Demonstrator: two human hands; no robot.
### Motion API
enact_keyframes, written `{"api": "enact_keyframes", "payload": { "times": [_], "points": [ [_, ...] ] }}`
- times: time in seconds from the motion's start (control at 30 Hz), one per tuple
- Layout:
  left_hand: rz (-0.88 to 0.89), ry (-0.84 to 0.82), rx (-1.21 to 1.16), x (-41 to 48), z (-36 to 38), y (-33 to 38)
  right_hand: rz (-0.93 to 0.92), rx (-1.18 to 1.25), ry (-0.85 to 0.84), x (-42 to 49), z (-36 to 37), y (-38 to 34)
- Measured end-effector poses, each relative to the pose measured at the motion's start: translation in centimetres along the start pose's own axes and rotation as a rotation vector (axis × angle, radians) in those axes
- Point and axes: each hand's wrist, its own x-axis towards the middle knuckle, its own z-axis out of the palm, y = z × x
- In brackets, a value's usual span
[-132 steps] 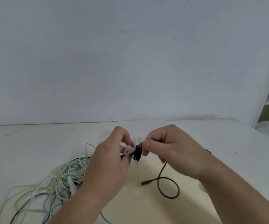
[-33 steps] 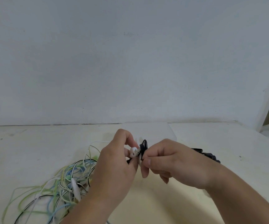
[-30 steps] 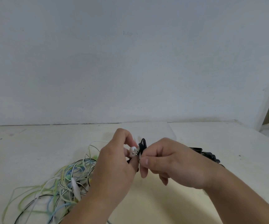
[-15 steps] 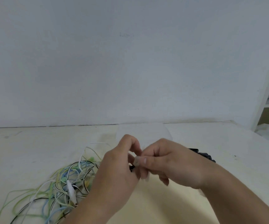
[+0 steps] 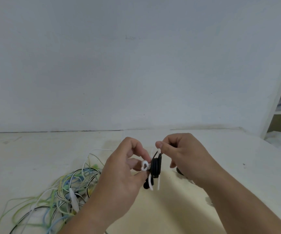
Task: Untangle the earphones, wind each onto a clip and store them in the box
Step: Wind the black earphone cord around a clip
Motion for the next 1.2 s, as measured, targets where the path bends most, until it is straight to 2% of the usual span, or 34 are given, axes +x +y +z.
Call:
{"api": "enact_keyframes", "payload": {
  "times": [0.2,0.3,0.4,0.63,0.73,0.83,1.03,1.2],
  "points": [
    [-0.044,0.153,-0.148,0.4,-0.1,-0.3,0.064,-0.084,-0.275,0.1,1.3,0.8],
    [-0.053,0.247,-0.119,0.5,-0.2,-0.3,0.061,-0.007,-0.411,-0.1,1.8,0.7],
    [-0.05,0.323,-0.037,0.6,-0.4,-0.6,0.038,0.01,-0.464,-0.3,1.8,0.4],
    [0.002,0.399,0.254,0.6,-0.4,-1.2,-0.006,-0.1,-0.505,-0.8,1.6,-0.2],
    [0.046,0.408,0.345,0.5,-0.3,-1.2,0.006,-0.129,-0.486,-0.9,1.6,-0.4],
    [0.098,0.399,0.404,0.5,-0.1,-1.1,-0.013,-0.259,-0.445,-1.0,1.5,-0.6],
    [0.153,0.338,0.501,0.3,-0.2,-0.9,-0.005,-0.342,-0.329,-1.2,1.3,-1.4],
    [0.204,0.229,0.595,0.4,-0.1,-1.1,-0.126,-0.39,-0.24,-1.6,1.7,-1.8]
  ]
}}
